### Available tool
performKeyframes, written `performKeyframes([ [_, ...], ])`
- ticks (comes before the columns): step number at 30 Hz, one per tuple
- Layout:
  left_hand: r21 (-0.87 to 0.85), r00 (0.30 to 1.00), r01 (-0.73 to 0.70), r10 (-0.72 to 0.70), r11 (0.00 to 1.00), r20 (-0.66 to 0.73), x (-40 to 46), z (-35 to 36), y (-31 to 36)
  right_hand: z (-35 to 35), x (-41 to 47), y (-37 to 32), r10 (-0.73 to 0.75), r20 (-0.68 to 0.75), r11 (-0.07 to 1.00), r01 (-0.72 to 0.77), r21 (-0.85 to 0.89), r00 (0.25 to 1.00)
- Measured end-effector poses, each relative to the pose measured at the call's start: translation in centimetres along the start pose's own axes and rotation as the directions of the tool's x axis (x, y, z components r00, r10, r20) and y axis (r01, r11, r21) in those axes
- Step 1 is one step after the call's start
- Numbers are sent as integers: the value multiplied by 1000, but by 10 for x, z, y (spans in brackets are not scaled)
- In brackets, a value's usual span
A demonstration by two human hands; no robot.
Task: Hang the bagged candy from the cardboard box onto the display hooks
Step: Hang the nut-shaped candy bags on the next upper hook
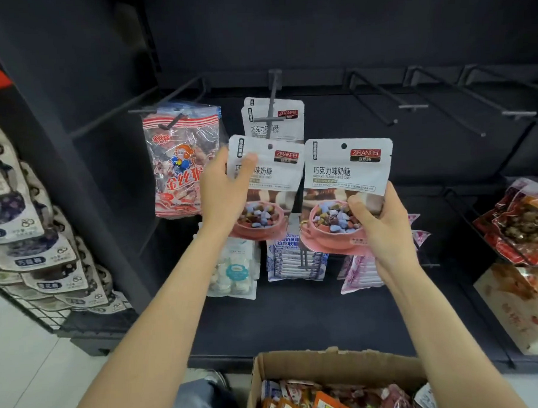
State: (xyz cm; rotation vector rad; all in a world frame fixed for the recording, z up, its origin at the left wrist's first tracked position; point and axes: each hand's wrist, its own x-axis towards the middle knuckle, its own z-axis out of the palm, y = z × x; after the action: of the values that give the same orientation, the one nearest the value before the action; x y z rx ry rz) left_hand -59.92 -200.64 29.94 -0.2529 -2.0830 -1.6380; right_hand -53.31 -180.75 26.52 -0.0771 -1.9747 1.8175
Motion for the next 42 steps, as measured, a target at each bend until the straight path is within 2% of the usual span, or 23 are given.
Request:
performKeyframes([
  [2, 24, 1000, -21, 20, 999, 22, 7, 1, 3, -5, -1, 1, -10, 29, 999, 11, -42, 1000],
  [4, -10, 1000, 16, -16, 1000, 9, 12, 4, 3, -7, -4, 4, -8, 48, 999, 10, -40, 999],
  [8, -109, 993, 70, -80, 992, -87, 18, 6, 2, -9, -11, 6, 10, 73, 1000, -10, -5, 997],
  [15, -133, 988, 118, -131, 984, -87, 26, 11, -4, -1, -12, 1, 34, 54, 993, -40, 112, 998],
  [20, -73, 984, 61, -72, 995, -161, 23, 18, -9, -2, -11, 4, 61, 35, 985, -66, 158, 998],
  [27, 34, 978, 134, -127, 990, -169, 66, 43, -21, -5, -13, 4, -5, 36, 993, 1, 122, 999],
  [29, 77, 979, 168, -157, 983, -131, 83, 48, -21, -6, -11, 1, -73, 60, 994, 69, 81, 995],
  [31, 60, 962, 274, -273, 960, -25, 97, 50, -23, -5, -9, -4, -125, 110, 992, 121, 40, 986],
  [33, -31, 903, 422, -417, 906, 101, 96, 43, -18, -3, -3, -7, -158, 145, 986, 163, -23, 977],
  [35, -184, 859, 506, -472, 843, 200, 75, 28, -9, 2, 3, -9, -183, 160, 978, 196, -68, 970],
  [37, -318, 874, 480, -417, 818, 248, 38, 10, 3, 11, 8, -10, -206, 168, 971, 222, -82, 964],
  [39, -354, 906, 413, -338, 839, 256, 7, -4, 7, 26, 13, -10, -225, 174, 969, 239, -64, 959],
  [42, -339, 973, 201, -147, 919, 178, -15, -13, 8, 51, 20, -7, -236, 179, 969, 244, -25, 955],
])
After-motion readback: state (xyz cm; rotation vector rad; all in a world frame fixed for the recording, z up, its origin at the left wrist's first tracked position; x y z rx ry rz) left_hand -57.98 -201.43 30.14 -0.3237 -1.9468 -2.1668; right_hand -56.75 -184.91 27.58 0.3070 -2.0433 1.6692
